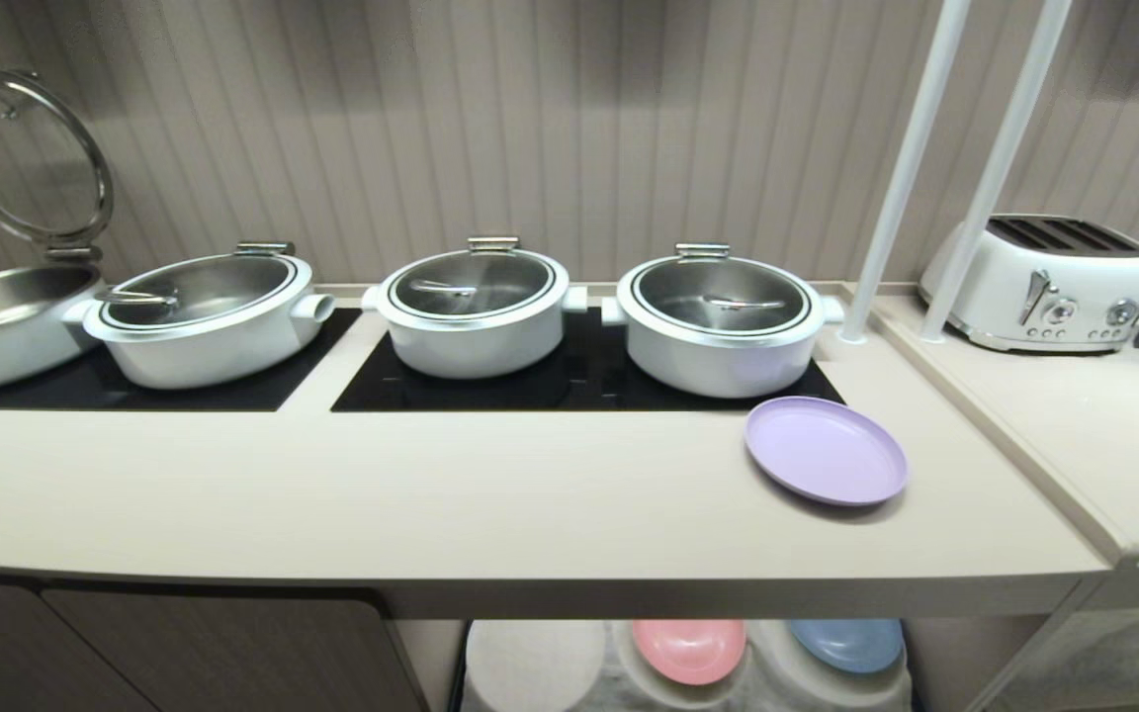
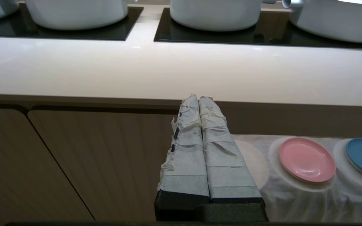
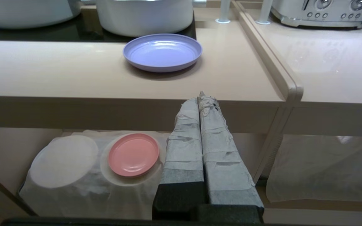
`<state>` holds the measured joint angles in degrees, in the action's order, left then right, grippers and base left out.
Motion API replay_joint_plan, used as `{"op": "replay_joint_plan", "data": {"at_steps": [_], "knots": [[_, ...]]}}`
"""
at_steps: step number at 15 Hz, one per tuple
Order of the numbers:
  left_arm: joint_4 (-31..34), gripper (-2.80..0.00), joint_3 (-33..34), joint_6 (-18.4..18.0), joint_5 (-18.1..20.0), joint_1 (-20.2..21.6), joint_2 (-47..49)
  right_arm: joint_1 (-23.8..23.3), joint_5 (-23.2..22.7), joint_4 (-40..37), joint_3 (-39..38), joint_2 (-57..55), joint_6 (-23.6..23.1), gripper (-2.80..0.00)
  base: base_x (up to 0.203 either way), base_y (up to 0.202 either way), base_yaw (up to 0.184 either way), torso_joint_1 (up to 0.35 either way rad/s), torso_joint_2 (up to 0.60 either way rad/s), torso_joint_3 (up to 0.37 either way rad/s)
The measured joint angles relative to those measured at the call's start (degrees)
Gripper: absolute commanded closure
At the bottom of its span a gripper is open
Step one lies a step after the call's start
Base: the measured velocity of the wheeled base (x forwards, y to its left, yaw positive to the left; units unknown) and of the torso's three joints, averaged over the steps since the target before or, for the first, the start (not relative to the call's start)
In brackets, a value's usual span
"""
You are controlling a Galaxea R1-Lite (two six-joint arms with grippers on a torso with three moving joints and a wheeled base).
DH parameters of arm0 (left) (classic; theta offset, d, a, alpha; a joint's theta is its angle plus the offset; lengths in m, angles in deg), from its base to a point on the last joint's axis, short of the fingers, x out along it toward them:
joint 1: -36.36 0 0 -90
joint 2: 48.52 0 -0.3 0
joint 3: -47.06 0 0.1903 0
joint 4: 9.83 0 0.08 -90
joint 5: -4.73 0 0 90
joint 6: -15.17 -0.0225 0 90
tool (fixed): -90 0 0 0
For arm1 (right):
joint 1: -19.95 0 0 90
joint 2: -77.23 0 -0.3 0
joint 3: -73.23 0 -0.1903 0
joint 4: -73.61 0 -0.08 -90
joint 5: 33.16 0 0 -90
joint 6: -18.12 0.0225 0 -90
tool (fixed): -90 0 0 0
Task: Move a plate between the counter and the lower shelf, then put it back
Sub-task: Pick up the plate
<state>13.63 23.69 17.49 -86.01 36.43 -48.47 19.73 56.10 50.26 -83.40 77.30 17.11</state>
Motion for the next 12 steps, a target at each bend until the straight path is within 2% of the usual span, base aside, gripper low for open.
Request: {"op": "replay_joint_plan", "data": {"at_steps": [12], "knots": [[-0.02,0.0,0.0,0.0,0.01,-0.05,0.0,-0.02,-0.02,0.09,0.0,0.0,0.05,0.0,0.0,0.0,0.0,0.0,0.0,0.0]]}}
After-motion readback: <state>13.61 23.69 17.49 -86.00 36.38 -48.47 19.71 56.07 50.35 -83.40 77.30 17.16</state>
